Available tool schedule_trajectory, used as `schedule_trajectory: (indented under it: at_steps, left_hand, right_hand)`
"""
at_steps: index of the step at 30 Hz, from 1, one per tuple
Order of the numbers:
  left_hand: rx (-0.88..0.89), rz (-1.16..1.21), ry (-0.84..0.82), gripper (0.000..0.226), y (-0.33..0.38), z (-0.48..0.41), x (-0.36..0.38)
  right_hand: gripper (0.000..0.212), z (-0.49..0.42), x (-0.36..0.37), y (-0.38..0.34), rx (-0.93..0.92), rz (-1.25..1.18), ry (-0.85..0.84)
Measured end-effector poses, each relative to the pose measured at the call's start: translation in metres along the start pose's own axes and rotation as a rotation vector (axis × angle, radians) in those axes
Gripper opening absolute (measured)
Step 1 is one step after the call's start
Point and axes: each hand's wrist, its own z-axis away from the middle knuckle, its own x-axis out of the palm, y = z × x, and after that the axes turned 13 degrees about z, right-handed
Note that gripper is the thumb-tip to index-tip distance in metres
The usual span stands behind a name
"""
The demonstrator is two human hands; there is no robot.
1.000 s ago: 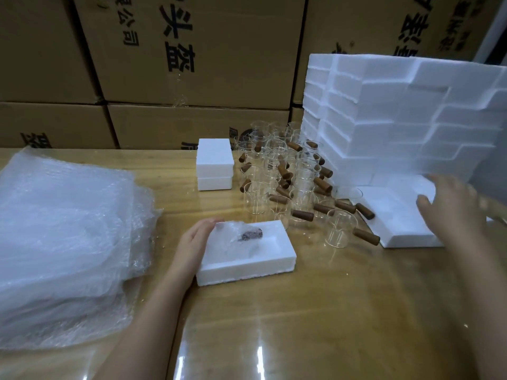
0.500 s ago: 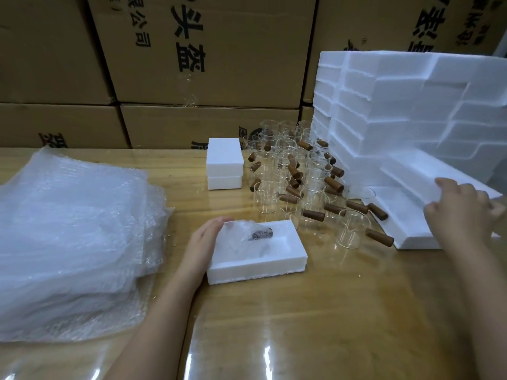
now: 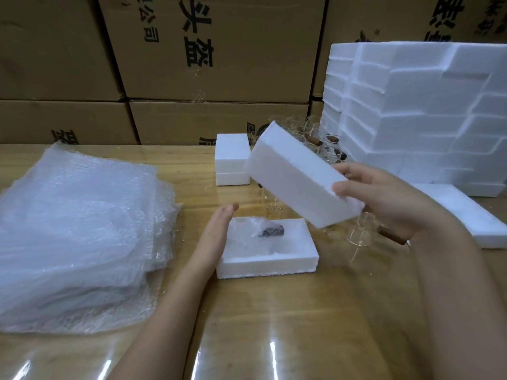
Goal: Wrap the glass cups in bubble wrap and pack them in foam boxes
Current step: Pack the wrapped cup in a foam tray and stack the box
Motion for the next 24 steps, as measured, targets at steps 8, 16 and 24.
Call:
schedule_trajectory:
  at_steps: [8, 16, 24]
  left_hand:
    - [0.330, 0.124, -0.063, 0.069, 0.040, 0.007, -0.011]
    - [0.204, 0.127, 0.021, 0.045, 0.061, 0.013, -0.016]
    - [-0.023, -0.111, 0.043, 0.052, 0.079, 0.012, -0.027]
  right_hand:
    - [0.039, -0.003, 0.004, 0.013, -0.047, -0.186, -0.355]
    - [0.042, -0.012, 0.003, 0.017, -0.025, -0.483, -0.056]
    - [0.073, -0.013, 0.022, 0.008, -0.175, 0.046, 0.058]
